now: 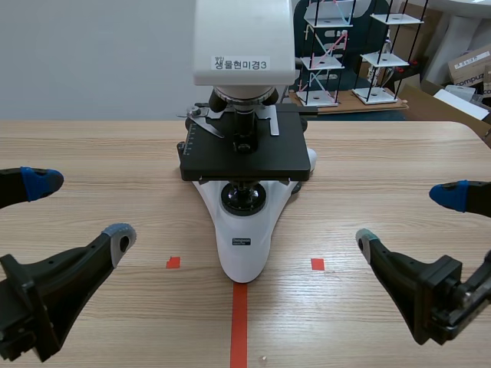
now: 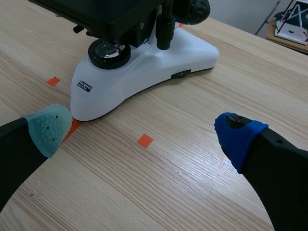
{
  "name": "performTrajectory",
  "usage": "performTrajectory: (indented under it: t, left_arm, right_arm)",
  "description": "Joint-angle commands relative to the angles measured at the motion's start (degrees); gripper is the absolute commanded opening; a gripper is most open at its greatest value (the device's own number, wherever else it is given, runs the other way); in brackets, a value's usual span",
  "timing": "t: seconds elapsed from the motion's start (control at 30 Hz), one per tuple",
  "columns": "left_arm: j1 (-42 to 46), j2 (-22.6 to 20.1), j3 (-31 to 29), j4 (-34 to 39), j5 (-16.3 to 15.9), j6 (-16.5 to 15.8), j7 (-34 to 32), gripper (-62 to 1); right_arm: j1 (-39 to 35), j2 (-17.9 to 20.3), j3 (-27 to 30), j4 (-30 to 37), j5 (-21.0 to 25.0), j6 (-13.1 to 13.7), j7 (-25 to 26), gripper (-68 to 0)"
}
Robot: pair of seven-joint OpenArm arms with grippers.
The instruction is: Point at the diaphragm
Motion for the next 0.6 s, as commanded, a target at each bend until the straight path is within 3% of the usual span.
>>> performTrajectory:
  t: [0.0, 0.2, 0.37, 0.57]
  left_arm:
    - [0.0, 0.3, -0.2, 0.9, -0.4, -0.1, -1.0, 1.4]
    - [0.0, 0.6, 1.0, 0.9, -0.4, -0.1, -1.8, 1.4]
    - [0.0, 0.4, 3.3, -0.3, -0.3, 0.0, -3.8, -11.8]
    - [-1.7, 0.7, 6.0, -5.3, 1.2, 0.4, -9.7, -20.8]
  right_arm:
    - [0.0, 0.0, 0.1, 0.5, 0.4, -0.2, 0.9, 0.4]
    - [0.0, 0.0, 0.1, 0.5, 0.4, -0.2, 0.9, 0.4]
    - [0.0, 0.0, 0.1, 0.5, 0.4, -0.2, 0.9, 0.4]
    - [0.0, 0.0, 0.1, 0.5, 0.4, -0.2, 0.9, 0.4]
